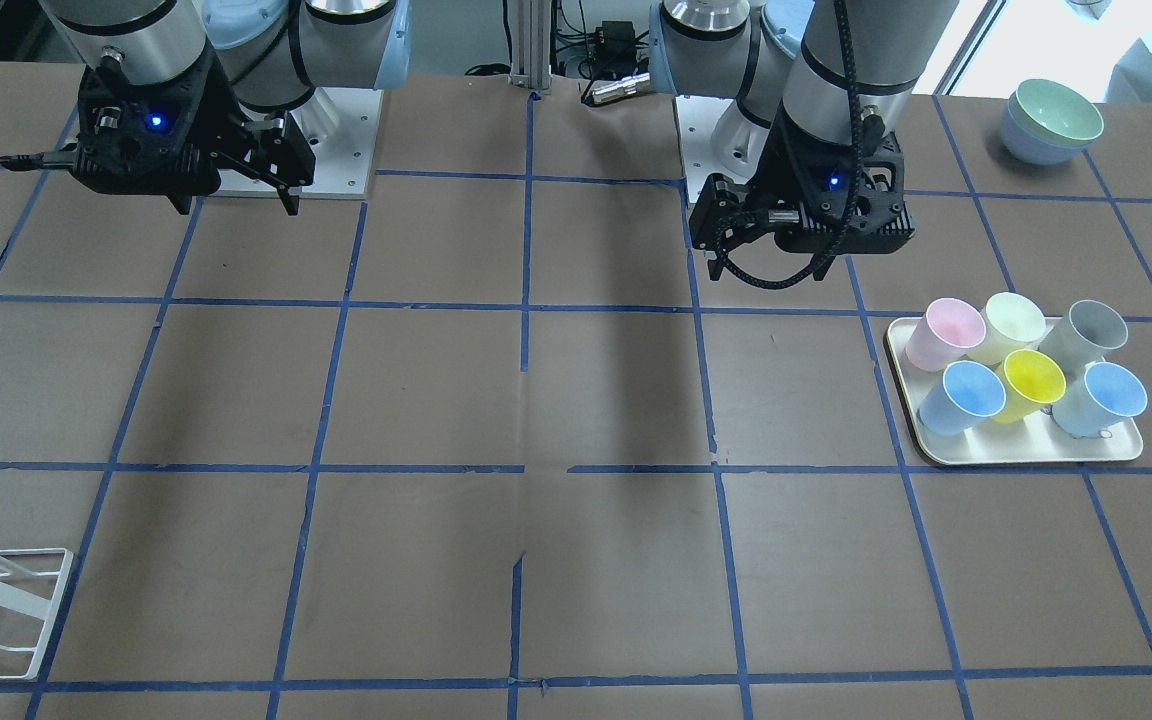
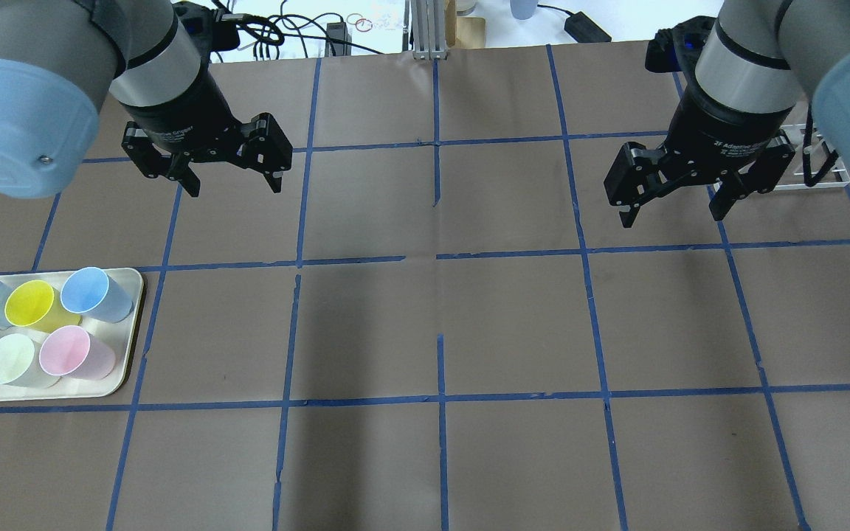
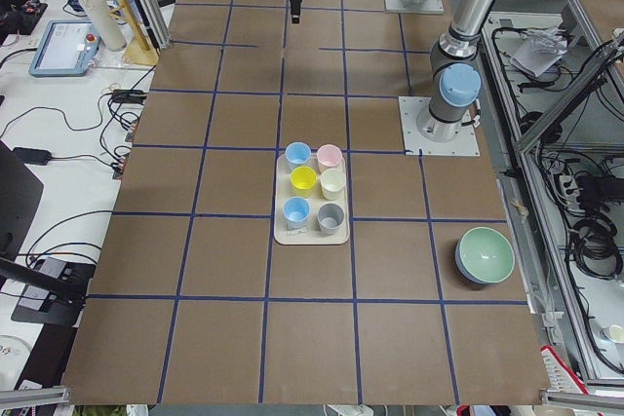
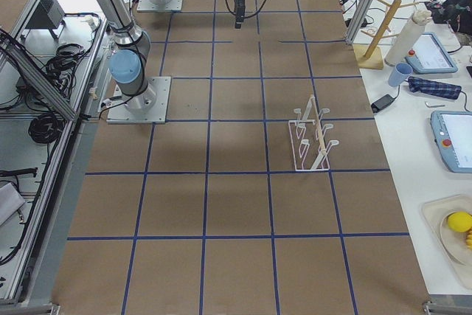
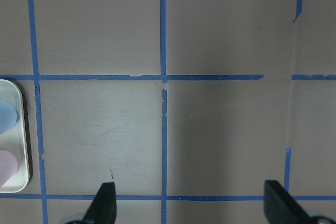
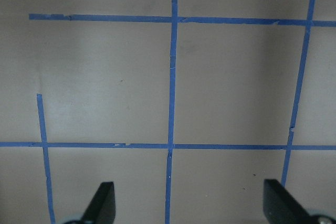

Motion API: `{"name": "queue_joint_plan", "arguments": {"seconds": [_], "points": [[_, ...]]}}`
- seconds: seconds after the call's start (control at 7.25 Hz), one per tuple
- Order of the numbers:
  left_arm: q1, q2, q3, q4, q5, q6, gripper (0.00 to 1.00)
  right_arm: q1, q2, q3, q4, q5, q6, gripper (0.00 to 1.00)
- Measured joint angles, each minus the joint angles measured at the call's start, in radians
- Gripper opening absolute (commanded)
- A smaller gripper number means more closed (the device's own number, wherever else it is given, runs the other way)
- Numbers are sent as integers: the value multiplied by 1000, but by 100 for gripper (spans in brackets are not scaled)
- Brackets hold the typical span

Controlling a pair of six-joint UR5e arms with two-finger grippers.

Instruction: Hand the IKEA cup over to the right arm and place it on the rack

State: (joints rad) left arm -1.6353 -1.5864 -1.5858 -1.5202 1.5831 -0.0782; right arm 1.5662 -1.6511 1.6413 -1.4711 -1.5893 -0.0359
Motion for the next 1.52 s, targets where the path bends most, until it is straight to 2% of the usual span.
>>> {"name": "queue_joint_plan", "arguments": {"seconds": [0.97, 1.24, 1.52], "points": [[23, 0, -12, 4, 2, 23, 100, 0, 4, 0, -5, 0, -3, 100], [121, -5, -23, 8, 1, 198, 100, 0, 4, 0, -7, 0, -2, 100], [274, -30, -27, 24, 0, 477, 100, 0, 4, 0, -9, 3, 3, 100]]}}
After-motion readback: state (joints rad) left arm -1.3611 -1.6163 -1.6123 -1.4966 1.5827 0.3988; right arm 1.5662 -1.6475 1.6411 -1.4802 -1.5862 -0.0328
